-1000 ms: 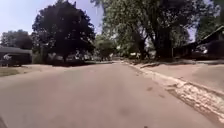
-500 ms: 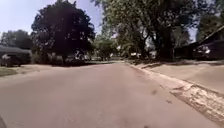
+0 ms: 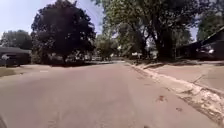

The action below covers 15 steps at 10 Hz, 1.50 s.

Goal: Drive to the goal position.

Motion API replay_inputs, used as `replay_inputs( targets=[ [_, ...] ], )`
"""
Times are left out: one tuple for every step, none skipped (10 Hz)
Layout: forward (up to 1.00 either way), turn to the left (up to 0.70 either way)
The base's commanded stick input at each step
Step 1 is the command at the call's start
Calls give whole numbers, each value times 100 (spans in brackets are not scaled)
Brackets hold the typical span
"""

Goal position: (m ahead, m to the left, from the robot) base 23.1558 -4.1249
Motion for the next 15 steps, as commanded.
replay_inputs(
  targets=[
    [50, -50],
    [50, -50],
    [50, 0],
    [50, 0],
    [50, 0],
    [50, 0],
    [50, 0],
    [50, 0],
    [50, 0],
    [50, 0],
    [50, 0],
    [50, 0],
    [50, 0],
    [50, 0],
    [50, 0]
  ],
)
